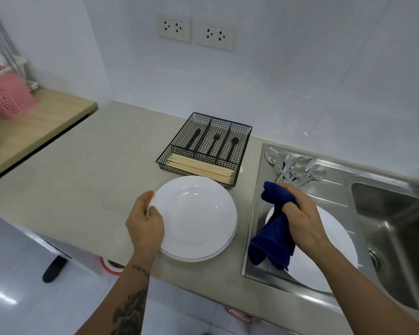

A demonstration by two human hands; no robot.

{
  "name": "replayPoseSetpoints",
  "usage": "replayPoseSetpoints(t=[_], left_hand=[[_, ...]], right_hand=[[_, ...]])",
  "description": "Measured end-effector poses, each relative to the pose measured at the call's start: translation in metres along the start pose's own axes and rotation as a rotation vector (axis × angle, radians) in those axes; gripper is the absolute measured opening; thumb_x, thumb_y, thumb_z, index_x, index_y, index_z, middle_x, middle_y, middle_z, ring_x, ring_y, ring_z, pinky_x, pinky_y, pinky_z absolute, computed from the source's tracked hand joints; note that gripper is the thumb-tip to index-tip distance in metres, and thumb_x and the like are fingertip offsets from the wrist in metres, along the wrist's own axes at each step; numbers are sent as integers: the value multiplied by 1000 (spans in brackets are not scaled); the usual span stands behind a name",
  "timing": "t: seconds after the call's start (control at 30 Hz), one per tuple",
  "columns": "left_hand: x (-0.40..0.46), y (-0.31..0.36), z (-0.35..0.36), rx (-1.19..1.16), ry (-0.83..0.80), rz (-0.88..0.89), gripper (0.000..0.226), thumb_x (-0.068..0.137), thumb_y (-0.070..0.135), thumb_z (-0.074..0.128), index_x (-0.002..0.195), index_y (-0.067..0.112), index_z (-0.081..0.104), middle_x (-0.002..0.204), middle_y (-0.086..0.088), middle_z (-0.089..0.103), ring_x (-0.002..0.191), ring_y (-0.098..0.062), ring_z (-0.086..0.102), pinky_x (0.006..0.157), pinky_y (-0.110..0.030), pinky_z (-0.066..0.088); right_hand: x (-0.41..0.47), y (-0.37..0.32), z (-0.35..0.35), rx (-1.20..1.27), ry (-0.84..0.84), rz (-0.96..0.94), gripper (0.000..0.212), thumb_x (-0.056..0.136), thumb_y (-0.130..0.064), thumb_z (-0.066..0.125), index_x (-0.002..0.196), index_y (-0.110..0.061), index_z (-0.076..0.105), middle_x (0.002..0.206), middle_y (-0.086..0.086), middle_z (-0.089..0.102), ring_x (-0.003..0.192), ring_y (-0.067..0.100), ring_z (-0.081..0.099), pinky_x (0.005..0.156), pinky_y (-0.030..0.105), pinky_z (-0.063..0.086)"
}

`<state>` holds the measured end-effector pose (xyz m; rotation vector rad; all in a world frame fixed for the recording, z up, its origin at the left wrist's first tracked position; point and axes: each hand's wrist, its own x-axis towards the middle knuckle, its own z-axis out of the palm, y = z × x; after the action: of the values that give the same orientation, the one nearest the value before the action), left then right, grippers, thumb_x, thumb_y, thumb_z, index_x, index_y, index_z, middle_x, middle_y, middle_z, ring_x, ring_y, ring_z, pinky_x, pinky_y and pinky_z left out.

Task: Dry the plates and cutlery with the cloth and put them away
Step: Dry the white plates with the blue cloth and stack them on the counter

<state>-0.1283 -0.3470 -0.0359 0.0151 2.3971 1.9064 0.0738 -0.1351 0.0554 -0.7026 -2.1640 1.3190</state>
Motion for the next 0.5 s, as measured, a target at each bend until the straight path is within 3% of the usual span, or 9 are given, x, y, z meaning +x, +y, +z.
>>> replayPoseSetpoints(t=[0.23,0.33,0.4,0.5], left_hand=[[-17,33,30,104,-128,348,41,89,-3,51,119,20,66,117,3,67,112,-16,60,100,-31,45],[-51,52,73,39,-341,405,36,92,-2,53,118,21,65,113,6,68,106,-13,63,95,-30,51],[-78,54,104,92,-509,439,33,94,5,56,122,21,63,115,8,67,103,-10,63,92,-27,53],[-109,40,144,239,-681,423,41,92,16,59,132,22,56,126,5,61,108,-14,60,97,-35,51]], right_hand=[[-11,16,-51,21,139,71,52,71,-11,38,112,-27,65,91,-11,68,74,6,59,64,17,46],[-16,22,-72,31,191,80,51,71,-9,38,112,-23,64,90,-14,70,75,4,61,63,14,46],[-22,28,-86,37,217,100,52,70,-10,38,114,-22,64,93,-12,71,80,4,64,65,13,46],[-32,39,-105,36,229,130,51,71,-11,38,115,-21,64,96,-9,71,83,6,64,66,14,47]])
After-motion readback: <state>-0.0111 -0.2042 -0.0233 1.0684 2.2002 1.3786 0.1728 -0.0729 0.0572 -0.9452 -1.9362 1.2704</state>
